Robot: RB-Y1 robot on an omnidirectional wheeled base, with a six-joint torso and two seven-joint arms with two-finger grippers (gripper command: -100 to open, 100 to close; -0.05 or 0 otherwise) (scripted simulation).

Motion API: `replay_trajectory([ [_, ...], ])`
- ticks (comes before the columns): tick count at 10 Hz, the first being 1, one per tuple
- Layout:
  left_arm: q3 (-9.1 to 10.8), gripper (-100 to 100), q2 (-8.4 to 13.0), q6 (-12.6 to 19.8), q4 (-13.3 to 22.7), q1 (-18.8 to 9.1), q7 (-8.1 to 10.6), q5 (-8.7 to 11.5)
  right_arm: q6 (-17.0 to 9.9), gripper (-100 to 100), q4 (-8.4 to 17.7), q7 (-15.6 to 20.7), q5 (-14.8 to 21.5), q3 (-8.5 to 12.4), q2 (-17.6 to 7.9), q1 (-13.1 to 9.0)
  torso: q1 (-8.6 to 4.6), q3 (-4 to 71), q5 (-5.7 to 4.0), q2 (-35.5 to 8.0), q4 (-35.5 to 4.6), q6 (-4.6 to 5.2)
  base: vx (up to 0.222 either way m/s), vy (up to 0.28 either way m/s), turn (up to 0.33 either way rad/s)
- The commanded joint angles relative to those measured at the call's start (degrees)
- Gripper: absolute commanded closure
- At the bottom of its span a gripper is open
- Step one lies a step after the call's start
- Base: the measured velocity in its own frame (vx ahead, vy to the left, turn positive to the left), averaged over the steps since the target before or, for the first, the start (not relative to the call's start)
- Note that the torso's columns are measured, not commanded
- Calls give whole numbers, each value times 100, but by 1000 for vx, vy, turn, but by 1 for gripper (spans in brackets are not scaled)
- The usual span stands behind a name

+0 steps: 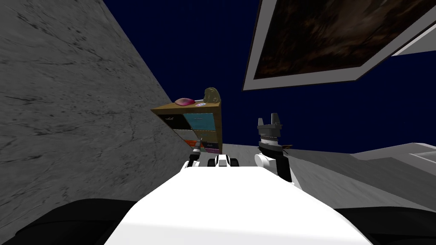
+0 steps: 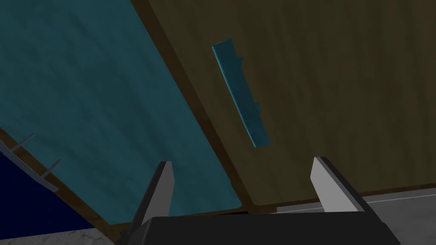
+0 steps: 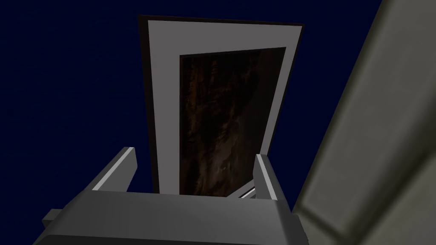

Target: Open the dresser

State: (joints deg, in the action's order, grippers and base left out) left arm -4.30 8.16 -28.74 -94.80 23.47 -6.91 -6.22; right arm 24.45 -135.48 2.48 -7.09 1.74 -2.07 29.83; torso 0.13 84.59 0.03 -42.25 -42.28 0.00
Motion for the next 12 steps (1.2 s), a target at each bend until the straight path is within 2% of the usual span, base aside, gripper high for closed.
replay_trajectory([
  [1, -16, -100, -212, 1, 252, -65, -32, -27, 0, 0, 0, 0, 0, 0, 0, 0, -4, -1, 0, -2, 0, 0, 0, -66, -11],
  [6, -31, -100, -840, 18, 510, -131, -55, -52, 0, 0, 0, 0, 0, 0, 0, 0, -9, -2, -3, -3, -1, 0, -4, -58, -6],
  [7, -31, -100, -769, 23, 483, -120, -48, -49, 0, 0, 0, 0, 0, 0, 0, 0, -2, -1, -1, -2, 0, 0, 0, -11, -1],
  [9, -39, -100, -788, 251, 233, -94, -53, -62, 0, 0, 0, 0, 0, 1, -1, 1, -2, 7, 0, 13, 3, 0, 85, 7, -25],
  [10, -34, -100, -770, 191, 279, -94, -41, -55, 0, 0, 0, 0, 0, 1, -1, 2, -8, 14, -2, 23, 6, 0, 54, 4, -4],
  [11, -34, 100, -782, 66, 435, -114, -50, -52, 0, 0, 0, 0, 0, 1, -1, 1, -14, 0, -3, -3, 1, -1, -41, 5, 41],
  [12, -36, 100, -782, 150, 355, -110, -47, -55, 0, 0, 0, 0, 0, 1, -1, 0, -15, -21, -4, -36, -9, 0, -17, 4, 6],
])
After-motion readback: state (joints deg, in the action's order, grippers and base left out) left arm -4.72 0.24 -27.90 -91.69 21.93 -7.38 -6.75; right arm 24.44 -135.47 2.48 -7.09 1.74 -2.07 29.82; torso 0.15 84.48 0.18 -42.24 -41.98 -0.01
